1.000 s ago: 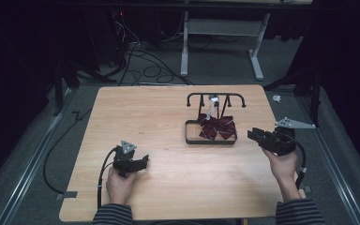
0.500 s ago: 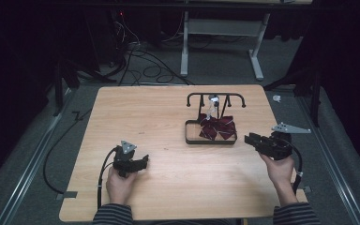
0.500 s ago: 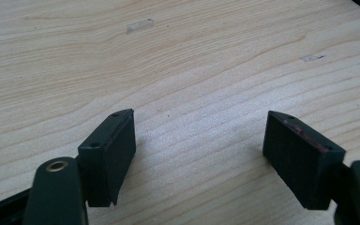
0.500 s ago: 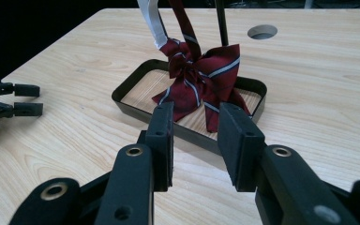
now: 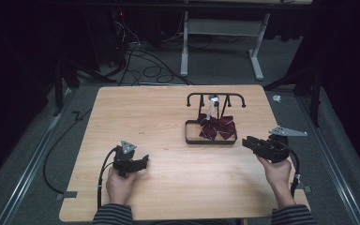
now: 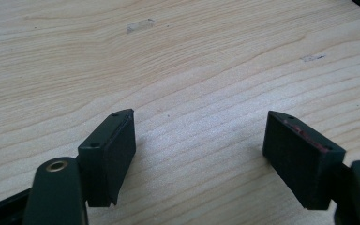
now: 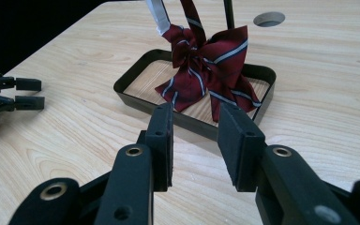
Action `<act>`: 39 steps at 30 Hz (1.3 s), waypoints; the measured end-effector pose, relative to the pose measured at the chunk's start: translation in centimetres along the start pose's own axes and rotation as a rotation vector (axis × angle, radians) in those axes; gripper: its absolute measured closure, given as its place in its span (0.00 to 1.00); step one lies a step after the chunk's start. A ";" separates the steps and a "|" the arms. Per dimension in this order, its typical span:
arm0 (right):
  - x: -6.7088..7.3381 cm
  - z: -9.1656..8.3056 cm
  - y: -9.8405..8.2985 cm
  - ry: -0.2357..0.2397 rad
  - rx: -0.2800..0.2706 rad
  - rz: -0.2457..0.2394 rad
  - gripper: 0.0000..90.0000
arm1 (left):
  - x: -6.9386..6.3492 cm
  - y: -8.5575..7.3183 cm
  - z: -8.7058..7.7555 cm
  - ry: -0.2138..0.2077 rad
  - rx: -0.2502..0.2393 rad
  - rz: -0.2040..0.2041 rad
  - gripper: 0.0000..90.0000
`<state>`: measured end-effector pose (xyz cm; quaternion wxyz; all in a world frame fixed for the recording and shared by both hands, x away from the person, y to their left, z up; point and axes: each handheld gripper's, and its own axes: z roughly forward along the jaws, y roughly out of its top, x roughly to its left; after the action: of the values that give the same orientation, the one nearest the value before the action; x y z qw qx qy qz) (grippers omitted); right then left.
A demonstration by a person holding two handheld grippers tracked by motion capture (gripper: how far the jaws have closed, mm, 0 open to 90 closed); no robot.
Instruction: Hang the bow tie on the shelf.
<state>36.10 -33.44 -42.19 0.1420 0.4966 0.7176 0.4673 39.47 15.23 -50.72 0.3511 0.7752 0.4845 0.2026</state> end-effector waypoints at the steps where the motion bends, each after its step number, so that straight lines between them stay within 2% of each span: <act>1: 0.0 0.0 -0.1 0.001 0.000 -0.001 0.76 | 0.0 0.0 0.0 0.000 0.000 0.000 0.29; 15: -0.2 1.2 -1.3 0.013 0.031 0.020 0.75 | 0.0 0.0 0.0 0.000 -0.003 -0.002 0.29; 31: -0.5 1.7 -2.5 0.016 0.044 0.055 0.75 | 0.0 0.0 0.0 0.000 -0.002 -0.001 0.29; 39: -0.5 2.3 -3.0 0.020 0.057 0.057 0.75 | 0.0 0.0 0.0 0.000 -0.003 -0.001 0.29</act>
<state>36.09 -32.82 -45.97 0.1073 0.5162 0.7174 0.4555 39.47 15.23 -50.73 0.3522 0.7744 0.4848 0.2030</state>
